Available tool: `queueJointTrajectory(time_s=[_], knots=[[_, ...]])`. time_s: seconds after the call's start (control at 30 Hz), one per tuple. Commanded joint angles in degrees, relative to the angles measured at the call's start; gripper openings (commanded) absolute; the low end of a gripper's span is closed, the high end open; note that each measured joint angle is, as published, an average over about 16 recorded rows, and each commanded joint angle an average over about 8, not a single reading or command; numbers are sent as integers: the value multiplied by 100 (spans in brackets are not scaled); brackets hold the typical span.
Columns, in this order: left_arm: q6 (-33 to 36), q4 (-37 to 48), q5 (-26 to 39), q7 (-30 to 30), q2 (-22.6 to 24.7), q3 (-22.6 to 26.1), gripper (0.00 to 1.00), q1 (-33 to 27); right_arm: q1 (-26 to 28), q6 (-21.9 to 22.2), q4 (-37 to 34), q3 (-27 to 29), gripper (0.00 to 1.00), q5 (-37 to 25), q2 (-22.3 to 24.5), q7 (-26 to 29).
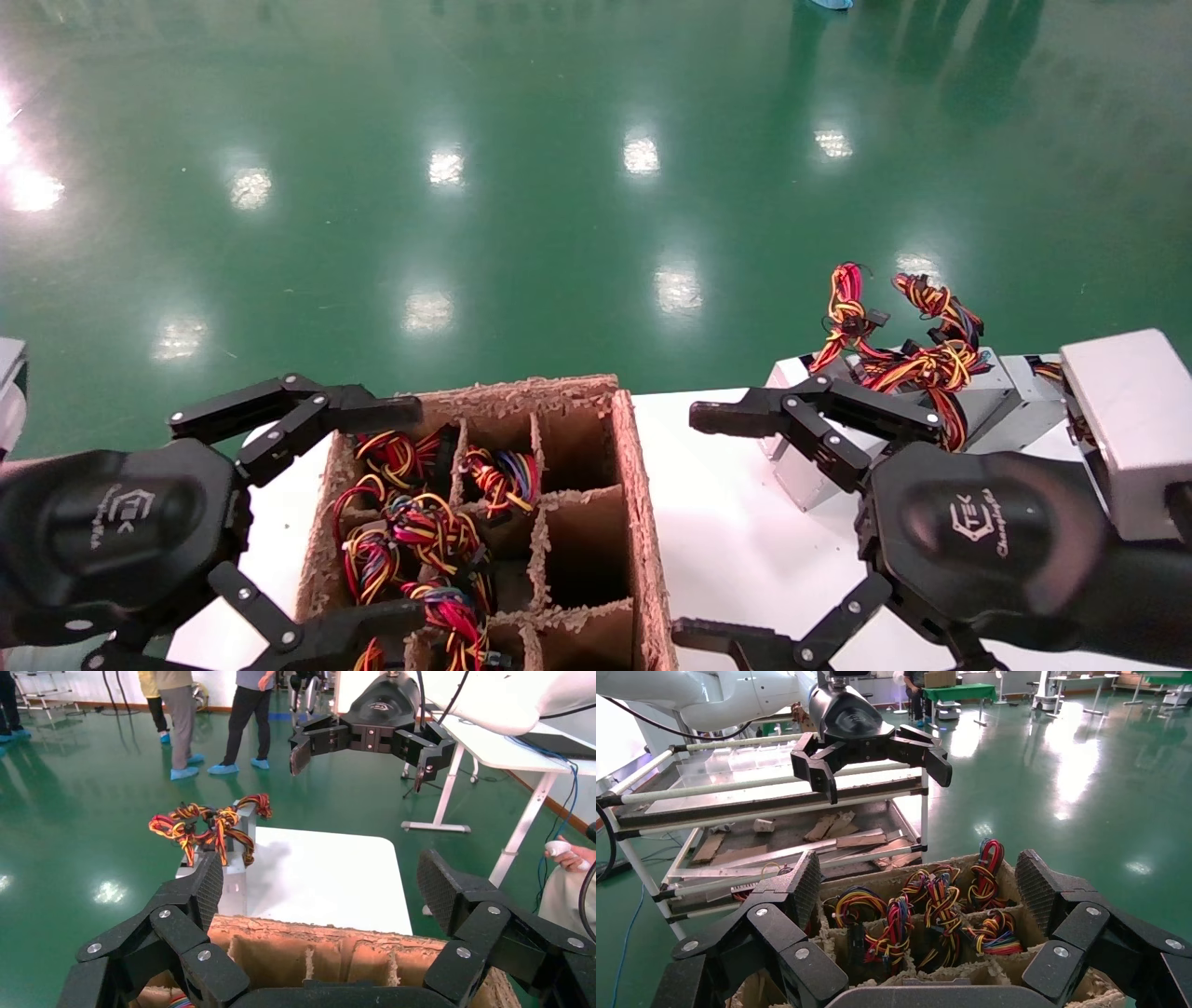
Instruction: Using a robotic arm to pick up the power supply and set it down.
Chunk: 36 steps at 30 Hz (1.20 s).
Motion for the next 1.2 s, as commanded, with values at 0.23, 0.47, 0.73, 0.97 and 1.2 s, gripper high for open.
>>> queueJointTrajectory(time_s=[0.23, 0.47, 0.73, 0.97, 1.2], knots=[[0, 0, 0, 0, 0, 0, 100, 0, 0, 0, 0, 0, 100, 0, 0, 0], [0, 0, 0, 0, 0, 0, 100, 0, 0, 0, 0, 0, 100, 0, 0, 0], [0, 0, 0, 0, 0, 0, 8, 0, 0, 0, 0, 0, 100, 0, 0, 0], [0, 0, 0, 0, 0, 0, 0, 0, -3, 3, -9, -7, 100, -16, -4, -6], [0, 0, 0, 0, 0, 0, 0, 0, -5, 107, -90, -149, 100, -238, -168, -16]])
